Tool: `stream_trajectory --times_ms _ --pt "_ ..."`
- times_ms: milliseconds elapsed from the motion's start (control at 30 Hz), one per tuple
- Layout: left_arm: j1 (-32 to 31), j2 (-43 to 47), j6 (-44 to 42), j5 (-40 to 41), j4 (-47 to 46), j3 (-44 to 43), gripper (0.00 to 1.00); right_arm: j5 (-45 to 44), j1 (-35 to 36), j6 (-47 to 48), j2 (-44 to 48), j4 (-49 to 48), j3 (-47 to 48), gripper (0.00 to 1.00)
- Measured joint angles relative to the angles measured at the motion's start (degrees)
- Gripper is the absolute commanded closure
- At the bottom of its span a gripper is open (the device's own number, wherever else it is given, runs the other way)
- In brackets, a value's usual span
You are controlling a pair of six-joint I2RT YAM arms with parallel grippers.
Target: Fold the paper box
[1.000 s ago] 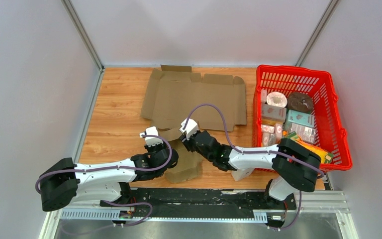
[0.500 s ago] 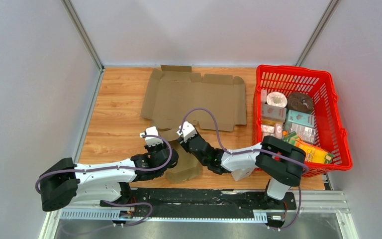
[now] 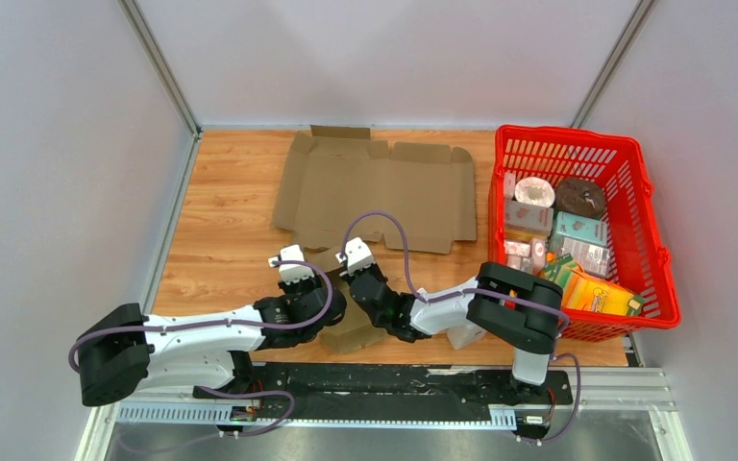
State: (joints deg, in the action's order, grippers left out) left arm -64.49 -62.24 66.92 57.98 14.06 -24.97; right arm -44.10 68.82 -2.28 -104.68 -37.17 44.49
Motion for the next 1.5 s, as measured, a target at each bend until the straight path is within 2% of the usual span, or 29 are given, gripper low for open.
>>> stream_trajectory --times_ms 133,267,367,500,567,600,667,733,867,1000,1133,1367,1467,1500 --pt "0.00 0.00 0.11 0.04 0.00 0.00 1.00 -0.85 0.17 -1.57 -0.22 0.07 0.15 1.00" --pt "0.00 0.02 0.20 0.09 0.07 0.00 1.00 -1.01 0.26 -2.86 0.00 0.44 0.04 0.56" --pt "0.00 0.07 0.50 0.20 0.46 0.00 1.00 -0.90 0.39 -4.87 2.80 1.77 -1.66 0.46" --pt "0.00 0.11 0.83 -0.11 0.35 0.00 1.00 0.11 0.55 -7.87 10.05 6.64 -4.48 0.42" --pt "-0.24 0.33 0.96 -0.55 0.02 0.00 1.00 1.31 0.94 -9.94 14.01 9.46 -6.32 0.33" --pt "-0.26 0.44 0.92 -0.59 0.09 0.00 0.98 1.95 1.14 -11.04 16.09 11.19 -7.34 0.32" --pt "-0.24 0.63 0.81 -0.61 0.35 0.07 0.84 3.39 1.40 -13.49 20.02 15.80 -8.63 0.28" --pt "-0.24 1.01 0.63 -0.70 0.61 0.09 0.78 5.07 1.36 -16.11 23.08 20.79 -8.66 0.23" --pt "-0.24 3.32 0.07 -0.90 0.20 1.25 0.87 9.55 1.16 -19.85 28.68 29.24 -8.66 0.20" --pt "-0.22 3.82 -0.37 -0.90 0.00 1.92 0.93 12.87 0.76 -18.18 30.36 30.18 -8.79 0.21" --pt "-0.22 2.84 -0.37 -0.52 -0.04 1.75 0.97 13.33 0.68 -12.13 26.08 23.61 -8.81 0.24" --pt "-0.22 1.40 -0.13 -0.46 1.44 0.26 1.00 10.34 0.63 -2.05 11.19 12.02 -3.72 0.31" --pt "-0.22 1.70 -0.09 -0.48 1.55 0.26 1.00 6.75 0.63 -0.09 6.88 7.50 -1.44 0.42" --pt "-0.22 1.86 -0.09 -0.52 1.57 0.26 1.00 5.46 0.63 0.66 5.66 5.97 -0.92 0.49"
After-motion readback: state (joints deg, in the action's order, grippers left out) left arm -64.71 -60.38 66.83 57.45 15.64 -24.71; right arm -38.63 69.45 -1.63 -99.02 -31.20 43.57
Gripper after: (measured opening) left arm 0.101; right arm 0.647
